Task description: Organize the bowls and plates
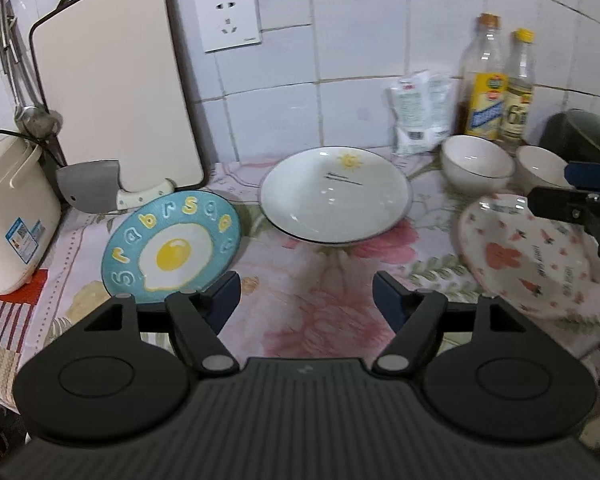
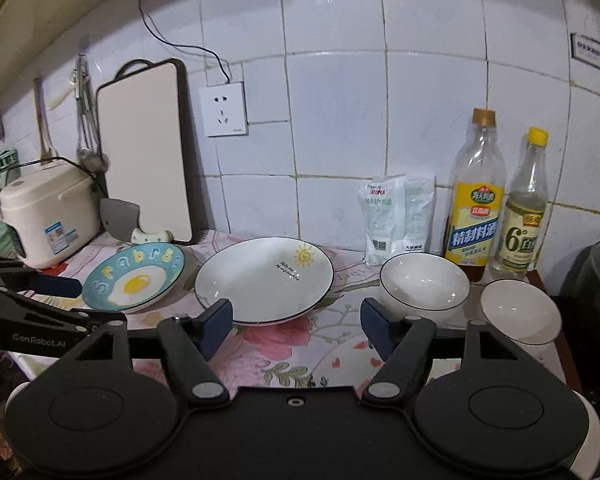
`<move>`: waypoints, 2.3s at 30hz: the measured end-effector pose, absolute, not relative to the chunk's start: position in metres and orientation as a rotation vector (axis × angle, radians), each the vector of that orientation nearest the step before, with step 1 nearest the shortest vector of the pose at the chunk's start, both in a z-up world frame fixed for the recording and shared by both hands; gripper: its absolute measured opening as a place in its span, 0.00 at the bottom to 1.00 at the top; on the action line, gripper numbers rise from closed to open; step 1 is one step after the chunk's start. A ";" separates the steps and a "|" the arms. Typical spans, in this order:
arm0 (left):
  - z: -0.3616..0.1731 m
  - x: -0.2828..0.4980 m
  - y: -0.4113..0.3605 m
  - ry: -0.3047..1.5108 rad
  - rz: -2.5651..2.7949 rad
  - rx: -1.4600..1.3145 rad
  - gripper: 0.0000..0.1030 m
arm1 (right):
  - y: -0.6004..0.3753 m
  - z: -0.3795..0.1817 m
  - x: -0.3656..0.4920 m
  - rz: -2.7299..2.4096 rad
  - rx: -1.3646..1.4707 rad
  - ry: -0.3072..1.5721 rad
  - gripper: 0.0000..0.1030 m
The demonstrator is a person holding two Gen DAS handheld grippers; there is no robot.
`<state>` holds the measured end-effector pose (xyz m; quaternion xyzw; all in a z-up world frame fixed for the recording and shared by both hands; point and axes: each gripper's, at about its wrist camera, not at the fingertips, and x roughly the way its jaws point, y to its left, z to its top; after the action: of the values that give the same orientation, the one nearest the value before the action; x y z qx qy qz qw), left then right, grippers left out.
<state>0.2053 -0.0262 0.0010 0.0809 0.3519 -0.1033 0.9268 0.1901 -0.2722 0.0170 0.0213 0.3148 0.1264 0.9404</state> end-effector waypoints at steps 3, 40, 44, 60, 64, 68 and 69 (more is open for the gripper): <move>0.004 0.191 -0.031 0.724 -0.247 0.161 0.74 | -0.276 0.024 0.170 0.265 0.018 0.625 0.78; -0.052 0.186 -0.118 0.721 -0.493 0.109 0.91 | -0.350 -0.064 0.098 0.208 0.238 0.745 0.90; -0.066 0.201 -0.129 0.682 -0.469 0.106 0.89 | -0.356 -0.088 0.110 0.152 0.289 0.730 0.90; -0.117 0.260 -0.149 0.790 -0.506 -0.079 0.30 | -0.377 -0.133 0.136 -0.035 0.429 0.655 0.43; -0.125 0.266 -0.146 0.805 -0.513 -0.120 0.27 | -0.381 -0.134 0.139 -0.050 0.455 0.655 0.39; -0.127 0.265 -0.151 0.797 -0.517 -0.117 0.27 | -0.379 -0.135 0.141 -0.057 0.445 0.654 0.40; -0.127 0.265 -0.153 0.794 -0.514 -0.113 0.27 | -0.379 -0.135 0.141 -0.059 0.443 0.652 0.40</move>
<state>0.2646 -0.1526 -0.1275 -0.0544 0.3821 -0.2475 0.8887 0.1411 -0.3789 -0.1353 0.2157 0.3178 -0.0286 0.9229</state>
